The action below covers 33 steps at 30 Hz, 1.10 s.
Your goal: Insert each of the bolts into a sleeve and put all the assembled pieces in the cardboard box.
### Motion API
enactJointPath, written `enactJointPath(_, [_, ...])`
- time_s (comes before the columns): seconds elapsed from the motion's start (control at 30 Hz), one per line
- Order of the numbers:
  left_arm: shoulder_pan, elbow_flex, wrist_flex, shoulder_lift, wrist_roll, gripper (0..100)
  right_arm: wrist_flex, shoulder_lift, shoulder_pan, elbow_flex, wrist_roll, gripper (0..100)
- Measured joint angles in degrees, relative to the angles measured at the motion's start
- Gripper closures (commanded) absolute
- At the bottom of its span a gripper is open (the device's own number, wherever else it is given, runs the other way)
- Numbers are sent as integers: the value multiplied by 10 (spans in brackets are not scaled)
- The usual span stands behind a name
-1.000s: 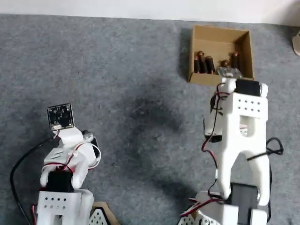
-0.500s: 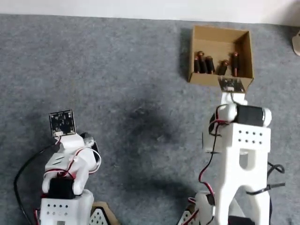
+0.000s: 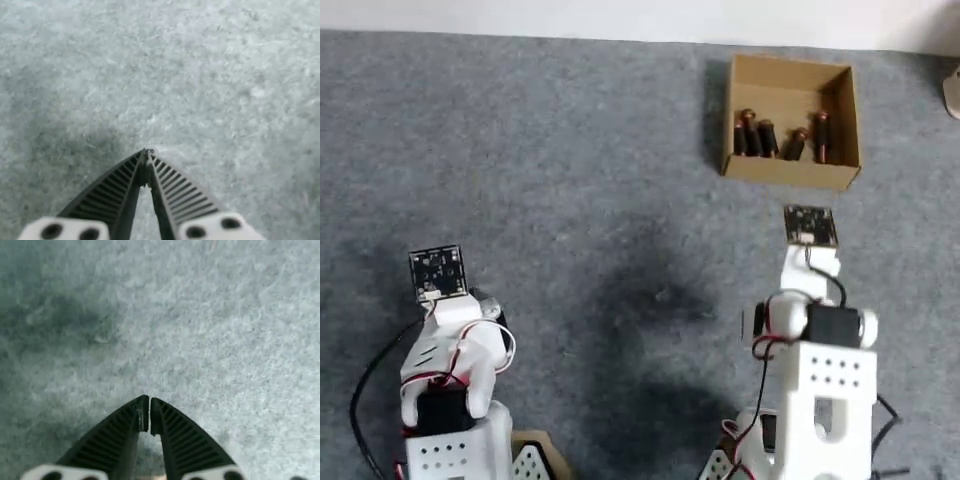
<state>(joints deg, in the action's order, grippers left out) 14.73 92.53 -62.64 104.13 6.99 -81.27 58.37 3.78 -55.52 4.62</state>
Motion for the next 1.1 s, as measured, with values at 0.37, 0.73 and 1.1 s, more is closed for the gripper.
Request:
enactJointPath(0.37, [0,32,-1,0,-49,993,77,132,-1,-140,-9,992])
enactJointPath(0.73, [5,33,-63,0,-98,993,91,283,-1,-251,-9,992])
enactJointPath(1.1, [5,33,-123,0,-137,993,88,439,-1,-340,-9,992])
